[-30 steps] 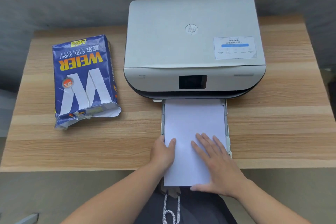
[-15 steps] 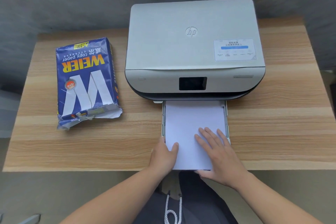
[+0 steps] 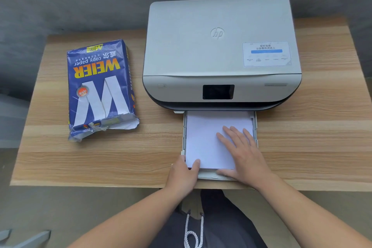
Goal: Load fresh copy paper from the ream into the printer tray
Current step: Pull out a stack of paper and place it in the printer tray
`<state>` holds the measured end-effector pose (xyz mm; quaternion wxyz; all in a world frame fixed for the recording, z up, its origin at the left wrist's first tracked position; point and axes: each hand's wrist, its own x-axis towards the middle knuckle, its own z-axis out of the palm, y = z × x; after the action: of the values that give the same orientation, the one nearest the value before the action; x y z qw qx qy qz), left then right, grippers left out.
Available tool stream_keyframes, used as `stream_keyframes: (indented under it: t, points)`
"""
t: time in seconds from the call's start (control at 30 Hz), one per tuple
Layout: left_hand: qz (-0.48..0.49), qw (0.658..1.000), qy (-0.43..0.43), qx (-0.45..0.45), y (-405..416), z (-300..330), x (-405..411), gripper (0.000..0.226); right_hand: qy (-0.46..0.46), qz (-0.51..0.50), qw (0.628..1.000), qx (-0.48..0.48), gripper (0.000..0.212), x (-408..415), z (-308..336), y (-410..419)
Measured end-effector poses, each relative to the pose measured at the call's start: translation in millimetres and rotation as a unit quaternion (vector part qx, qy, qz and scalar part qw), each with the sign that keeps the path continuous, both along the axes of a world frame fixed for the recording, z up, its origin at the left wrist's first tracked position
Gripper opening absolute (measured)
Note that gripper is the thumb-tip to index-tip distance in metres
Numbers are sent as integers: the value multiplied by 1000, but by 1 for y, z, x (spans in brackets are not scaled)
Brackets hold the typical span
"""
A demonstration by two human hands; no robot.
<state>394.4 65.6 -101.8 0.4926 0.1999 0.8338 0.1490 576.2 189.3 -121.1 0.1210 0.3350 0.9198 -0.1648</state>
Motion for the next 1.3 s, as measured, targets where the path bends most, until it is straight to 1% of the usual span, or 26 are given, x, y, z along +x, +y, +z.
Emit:
stream_keyframes:
  t: [0.13, 0.23, 0.3, 0.37, 0.4, 0.5, 0.6, 0.7, 0.83, 0.97, 1.13, 1.3]
  points:
    - [-43, 998, 45, -22, 2, -1, -8, 46, 20, 9, 1000, -1, 107, -5, 3, -3]
    - [-80, 994, 65, -35, 6, 6, -15, 44, 44, 8, 999, -1, 97, -14, 5, -6]
    - [-134, 985, 101, -49, 9, 11, -18, 41, 56, 9, 998, 1, 87, -20, 5, -8]
    - [-195, 965, 162, -59, 10, 14, -20, 39, 66, 12, 998, 7, 78, -29, 5, -9]
    - [-210, 960, 178, -56, 10, 15, -22, 37, 75, 14, 997, 10, 75, -34, 5, -9]
    - [-215, 960, 172, -45, 8, 17, -24, 37, 99, 37, 994, 26, 67, -60, 6, -6]
    - [-234, 954, 186, -35, 9, 18, -24, 37, 98, 47, 993, 39, 67, -86, 6, -1]
    - [-258, 943, 208, -26, 9, 18, -22, 36, 78, 29, 995, 51, 65, -99, 0, 3]
    - [-262, 942, 209, -25, 8, 17, -20, 33, 66, 16, 995, 76, 59, -100, -9, 6]
    - [-265, 942, 203, -18, 7, 18, -20, 32, 64, 5, 994, 83, 60, -95, -14, 7]
    - [-276, 939, 203, -19, 7, 16, -22, 34, 82, 7, 992, 93, 59, -96, -16, 9]
    - [-322, 908, 268, -11, 8, 16, -22, 42, 40, 15, 994, 99, 63, -96, -21, 3]
